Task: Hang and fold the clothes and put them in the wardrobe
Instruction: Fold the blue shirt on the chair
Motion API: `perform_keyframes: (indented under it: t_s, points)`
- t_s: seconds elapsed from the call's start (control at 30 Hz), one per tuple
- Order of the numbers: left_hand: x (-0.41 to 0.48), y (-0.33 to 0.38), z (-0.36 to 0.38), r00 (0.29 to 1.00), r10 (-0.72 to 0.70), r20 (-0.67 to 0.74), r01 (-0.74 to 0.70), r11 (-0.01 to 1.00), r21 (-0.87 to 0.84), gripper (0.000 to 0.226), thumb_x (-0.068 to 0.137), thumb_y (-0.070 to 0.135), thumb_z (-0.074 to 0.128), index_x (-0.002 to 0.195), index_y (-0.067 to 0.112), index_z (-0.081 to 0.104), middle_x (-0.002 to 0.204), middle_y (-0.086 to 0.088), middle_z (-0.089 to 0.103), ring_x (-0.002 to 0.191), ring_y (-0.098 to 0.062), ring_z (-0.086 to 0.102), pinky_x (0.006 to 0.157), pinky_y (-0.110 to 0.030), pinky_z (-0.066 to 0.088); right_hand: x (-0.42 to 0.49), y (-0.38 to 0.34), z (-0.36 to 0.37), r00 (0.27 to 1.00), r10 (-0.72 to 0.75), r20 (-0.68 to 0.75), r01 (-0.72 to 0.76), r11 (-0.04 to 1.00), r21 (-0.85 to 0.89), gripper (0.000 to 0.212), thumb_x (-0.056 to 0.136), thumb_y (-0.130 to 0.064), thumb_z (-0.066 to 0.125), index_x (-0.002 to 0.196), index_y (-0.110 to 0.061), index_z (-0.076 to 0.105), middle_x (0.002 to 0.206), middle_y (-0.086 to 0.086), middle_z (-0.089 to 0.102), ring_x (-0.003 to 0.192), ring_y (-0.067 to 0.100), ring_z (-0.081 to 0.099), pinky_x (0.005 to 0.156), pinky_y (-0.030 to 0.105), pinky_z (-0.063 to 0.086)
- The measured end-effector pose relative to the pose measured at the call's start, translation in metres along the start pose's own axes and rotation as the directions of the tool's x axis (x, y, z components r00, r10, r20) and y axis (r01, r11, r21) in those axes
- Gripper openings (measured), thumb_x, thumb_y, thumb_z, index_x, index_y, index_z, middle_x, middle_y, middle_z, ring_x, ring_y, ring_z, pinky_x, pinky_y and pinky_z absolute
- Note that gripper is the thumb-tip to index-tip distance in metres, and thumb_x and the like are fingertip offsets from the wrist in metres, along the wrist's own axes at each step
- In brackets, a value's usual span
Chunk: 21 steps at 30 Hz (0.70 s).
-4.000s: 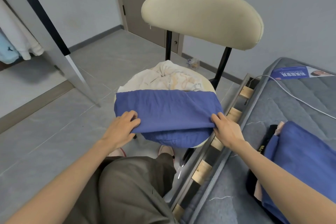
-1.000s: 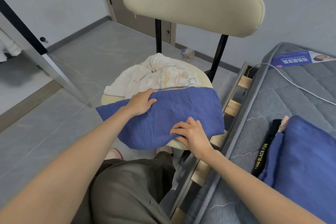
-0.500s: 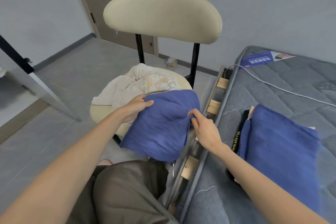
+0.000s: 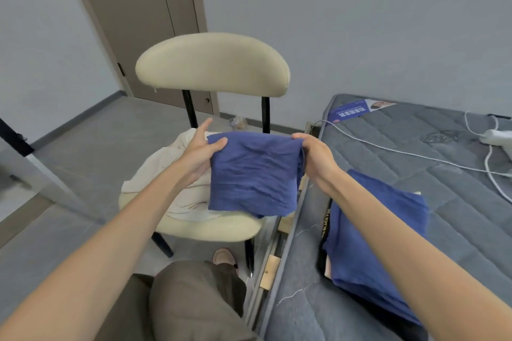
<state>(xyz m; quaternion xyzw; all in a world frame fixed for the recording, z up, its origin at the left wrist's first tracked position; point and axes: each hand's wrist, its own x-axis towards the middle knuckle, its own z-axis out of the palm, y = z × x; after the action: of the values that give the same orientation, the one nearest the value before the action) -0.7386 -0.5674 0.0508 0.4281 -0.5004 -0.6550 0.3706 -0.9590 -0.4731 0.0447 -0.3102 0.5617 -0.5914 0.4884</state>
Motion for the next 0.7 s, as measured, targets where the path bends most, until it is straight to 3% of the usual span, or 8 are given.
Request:
perform_keyframes:
  t_s: [0.07,0.13,0.2,0.3,0.37,0.47,0.6,0.7]
  points:
    - [-0.002,0.016,0.011,0.995,0.071,0.064,-0.076,0.995,0.070,0.048,0.093,0.004,0.055,0.138,0.017,0.043,0.109,-0.001,0.065,0.093,-0.011,0.065,0.075,-0.020,0.055,-0.002,-0.020,-0.006,0.999,0.000,0.048,-0.004,0.998,0.066,0.026,0.081,-0.004,0.038,0.062,-0.020,0.043,0.065,0.000,0.043,0.059,0.016,0.035,0.056,0.029,0.028]
    - [-0.004,0.032,0.022,0.982,0.144,0.120,-0.163,0.971,0.172,0.036,0.092,0.006,0.058,0.127,0.013,0.056,0.107,0.003,0.066,0.097,-0.012,0.064,0.077,-0.017,0.054,-0.003,-0.037,-0.014,0.997,-0.008,0.080,-0.003,0.990,0.142,0.027,0.092,-0.010,0.041,0.068,-0.017,0.054,0.070,-0.003,0.059,0.064,0.013,0.054,0.060,0.025,0.043]
    - [-0.003,0.045,0.032,0.971,0.204,0.128,-0.231,0.938,0.257,0.027,0.089,0.013,0.063,0.115,0.019,0.062,0.108,0.007,0.066,0.101,-0.012,0.063,0.078,-0.015,0.052,-0.002,-0.053,-0.026,0.996,-0.072,0.059,0.072,0.997,0.006,0.008,0.092,-0.016,0.057,0.089,-0.015,0.065,0.092,-0.002,0.067,0.085,0.011,0.063,0.072,0.022,0.048]
    - [0.004,0.062,0.049,0.952,0.297,0.071,-0.303,0.889,0.344,0.023,0.085,0.016,0.069,0.106,0.026,0.066,0.107,0.009,0.066,0.101,-0.010,0.061,0.076,-0.017,0.050,0.005,-0.071,-0.045,0.983,-0.184,0.015,0.181,0.940,-0.288,0.037,0.083,-0.003,0.070,0.118,-0.010,0.061,0.110,0.008,0.065,0.093,0.016,0.063,0.069,0.015,0.051]
    - [0.011,0.070,0.061,0.931,0.361,0.046,-0.348,0.847,0.401,0.024,0.083,0.015,0.072,0.104,0.025,0.066,0.107,0.010,0.065,0.102,-0.010,0.059,0.079,-0.019,0.049,0.007,-0.086,-0.054,0.961,-0.273,-0.039,0.232,0.877,-0.420,0.033,0.083,0.004,0.066,0.114,-0.005,0.065,0.107,0.012,0.067,0.087,0.016,0.062,0.067,0.016,0.053]
    - [0.018,0.080,0.081,0.903,0.426,0.064,-0.402,0.780,0.480,0.026,0.079,0.016,0.075,0.103,0.023,0.067,0.104,0.010,0.065,0.103,-0.011,0.059,0.085,-0.022,0.049,0.009,-0.106,-0.069,0.929,-0.365,-0.059,0.275,0.789,-0.550,0.020,0.080,0.002,0.065,0.093,-0.012,0.072,0.095,0.009,0.072,0.086,0.020,0.066,0.079,0.032,0.055]
    - [0.028,0.087,0.111,0.859,0.507,0.080,-0.435,0.637,0.636,0.023,0.081,0.025,0.073,0.103,0.025,0.068,0.103,0.014,0.064,0.099,-0.009,0.053,0.097,-0.016,0.035,0.009,-0.125,-0.093,0.881,-0.463,-0.101,0.283,0.685,-0.671,0.016,0.079,-0.004,0.066,0.091,-0.012,0.073,0.091,0.000,0.072,0.086,0.015,0.065,0.066,0.016,0.049]
    - [0.034,0.094,0.138,0.834,0.536,0.132,-0.499,0.631,0.593,0.020,0.081,0.023,0.074,0.099,0.027,0.068,0.100,0.011,0.066,0.097,-0.009,0.056,0.097,-0.035,0.043,0.005,-0.138,-0.113,0.828,-0.536,-0.167,0.285,0.657,-0.698,0.014,0.079,-0.007,0.066,0.089,-0.013,0.074,0.091,-0.003,0.072,0.088,0.014,0.065,0.074,0.026,0.051]
